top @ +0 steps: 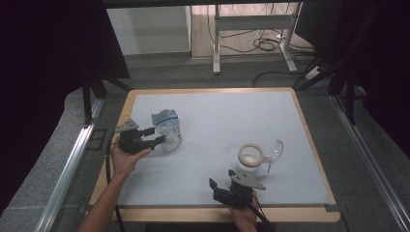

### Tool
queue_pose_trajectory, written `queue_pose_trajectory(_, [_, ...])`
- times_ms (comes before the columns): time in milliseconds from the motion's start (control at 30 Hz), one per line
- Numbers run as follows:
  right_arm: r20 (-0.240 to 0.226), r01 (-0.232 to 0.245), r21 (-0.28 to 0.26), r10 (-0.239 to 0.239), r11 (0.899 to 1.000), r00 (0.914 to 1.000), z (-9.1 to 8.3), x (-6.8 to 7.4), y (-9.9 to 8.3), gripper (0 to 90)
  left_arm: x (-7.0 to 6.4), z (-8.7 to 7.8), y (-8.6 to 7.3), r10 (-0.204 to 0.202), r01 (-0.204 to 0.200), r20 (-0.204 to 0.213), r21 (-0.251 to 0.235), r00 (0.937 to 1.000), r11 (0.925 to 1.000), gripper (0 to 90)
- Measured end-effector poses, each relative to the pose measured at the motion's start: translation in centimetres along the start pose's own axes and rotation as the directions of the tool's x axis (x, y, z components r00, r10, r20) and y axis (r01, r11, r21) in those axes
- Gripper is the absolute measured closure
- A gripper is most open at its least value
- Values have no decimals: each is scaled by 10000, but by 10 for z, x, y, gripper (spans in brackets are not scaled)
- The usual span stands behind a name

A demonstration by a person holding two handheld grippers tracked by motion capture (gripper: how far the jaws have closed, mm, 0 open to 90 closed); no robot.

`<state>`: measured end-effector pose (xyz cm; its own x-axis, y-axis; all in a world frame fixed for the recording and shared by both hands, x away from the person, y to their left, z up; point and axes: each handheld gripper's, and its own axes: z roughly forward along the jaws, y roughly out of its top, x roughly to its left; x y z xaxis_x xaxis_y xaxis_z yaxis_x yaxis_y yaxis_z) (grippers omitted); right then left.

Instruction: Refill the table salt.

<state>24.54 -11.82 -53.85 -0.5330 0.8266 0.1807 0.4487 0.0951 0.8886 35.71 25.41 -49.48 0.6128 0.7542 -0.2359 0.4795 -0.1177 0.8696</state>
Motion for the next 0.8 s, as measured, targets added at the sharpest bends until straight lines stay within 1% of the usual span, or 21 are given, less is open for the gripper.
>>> queue_pose_trajectory(100, [19,-3,-11,3,10000,10000,0,0,0,210,-2,-1,-5,-121,121,-45,76,9999,9999,328])
queue_pose_trajectory(200, [27,43,-43,-43,10000,10000,-1,-1,1,210,-5,-2,-11,-164,164,-16,42,9999,9999,332])
queue_pose_trajectory(300, [41,21,-96,-20,10000,10000,-2,-1,2,210,-10,-2,-17,-59,60,-110,107,9999,9999,332])
queue_pose_trajectory(400, [108,63,-245,-60,9997,9999,-4,-2,5,210,-16,-1,-21,149,-145,-253,156,9996,9998,334])
queue_pose_trajectory(533, [294,424,-567,-408,9975,9987,-11,-2,9,245,-20,2,-27,161,-155,-237,264,9996,9995,334])
queue_pose_trajectory(600, [184,495,-653,-484,9966,9987,-14,-3,11,300,-21,3,-28,165,-158,-240,261,9996,9995,333])
queue_pose_trajectory(667, [-90,556,-690,-564,9961,9984,-17,-6,13,380,-21,4,-30,153,-147,-242,243,9996,9996,333])
queue_pose_trajectory(733, [-258,731,-706,-751,9948,9968,-22,-11,14,507,-22,4,-32,117,-111,-222,266,9997,9996,333])
queue_pose_trajectory(800, [-413,845,-725,-877,9938,9953,-27,-16,14,595,-23,6,-34,124,-117,-216,325,9997,9994,333])
